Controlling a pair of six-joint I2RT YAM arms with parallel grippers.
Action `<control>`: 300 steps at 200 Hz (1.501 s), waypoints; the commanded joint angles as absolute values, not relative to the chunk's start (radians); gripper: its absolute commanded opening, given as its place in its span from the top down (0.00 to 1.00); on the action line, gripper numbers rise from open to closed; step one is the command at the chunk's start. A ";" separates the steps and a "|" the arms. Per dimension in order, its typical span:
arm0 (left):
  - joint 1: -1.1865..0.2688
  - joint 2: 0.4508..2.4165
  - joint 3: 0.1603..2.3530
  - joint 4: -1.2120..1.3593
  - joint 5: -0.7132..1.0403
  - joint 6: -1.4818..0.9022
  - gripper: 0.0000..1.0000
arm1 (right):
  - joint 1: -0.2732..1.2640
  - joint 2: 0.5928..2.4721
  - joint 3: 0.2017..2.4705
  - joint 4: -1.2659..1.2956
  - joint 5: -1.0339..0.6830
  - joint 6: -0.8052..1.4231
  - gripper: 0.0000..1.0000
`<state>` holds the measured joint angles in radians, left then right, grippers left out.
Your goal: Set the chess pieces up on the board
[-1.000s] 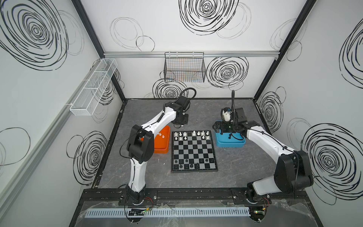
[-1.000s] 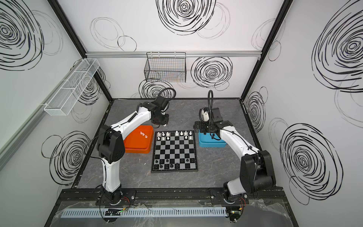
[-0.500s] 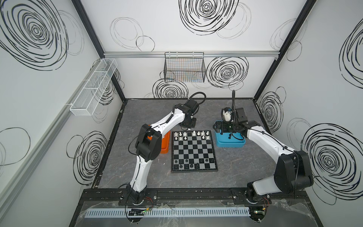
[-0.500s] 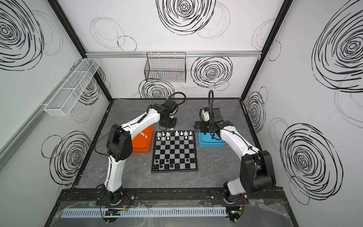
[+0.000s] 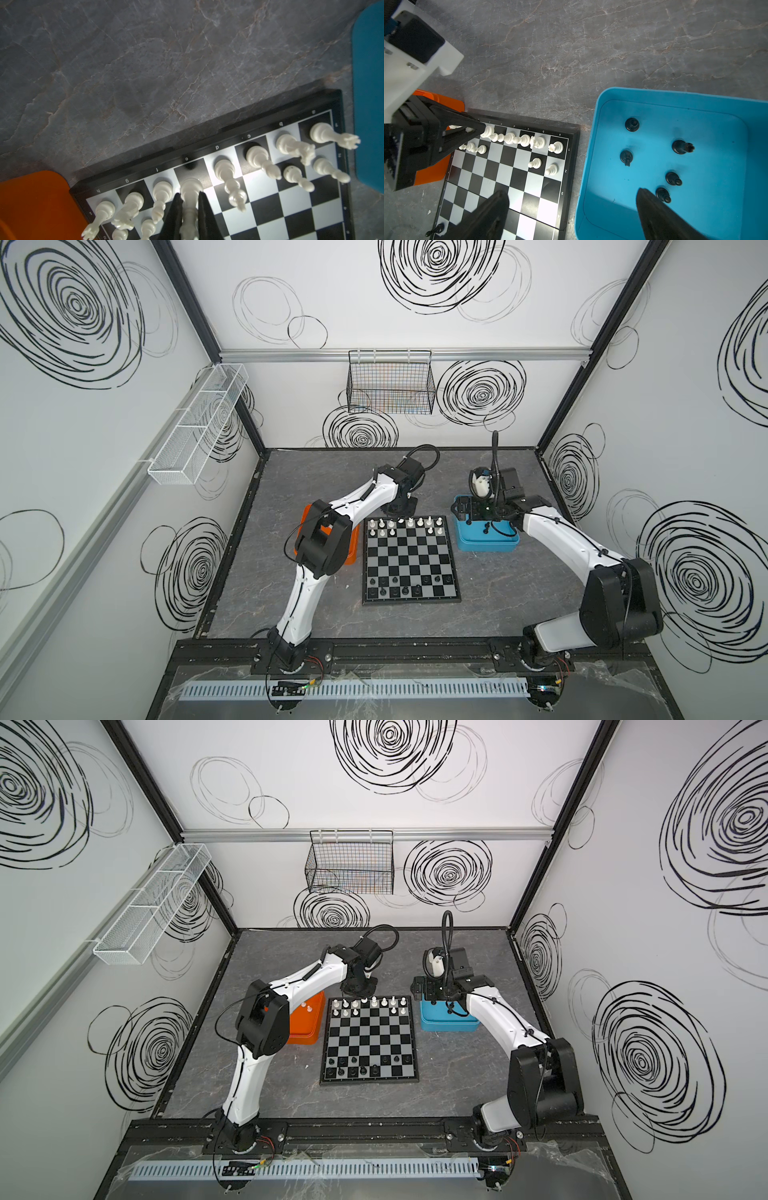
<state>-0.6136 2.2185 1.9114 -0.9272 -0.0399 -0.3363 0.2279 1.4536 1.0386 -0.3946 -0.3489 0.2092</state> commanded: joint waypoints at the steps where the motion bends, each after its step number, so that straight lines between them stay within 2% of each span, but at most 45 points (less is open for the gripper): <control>1: -0.623 2.240 1.927 -0.950 -0.060 -0.324 0.85 | 0.224 1.459 1.028 -0.398 -0.352 0.199 0.00; 300: -0.629 2.266 1.921 -0.950 -0.055 -0.325 0.76 | 0.219 1.474 1.025 -0.394 -0.358 0.202 0.00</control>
<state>-0.6231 2.2501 1.9114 -0.9295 -0.0532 -0.3275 0.2218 1.4635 1.0328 -0.3939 -0.3573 0.2092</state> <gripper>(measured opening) 0.232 0.999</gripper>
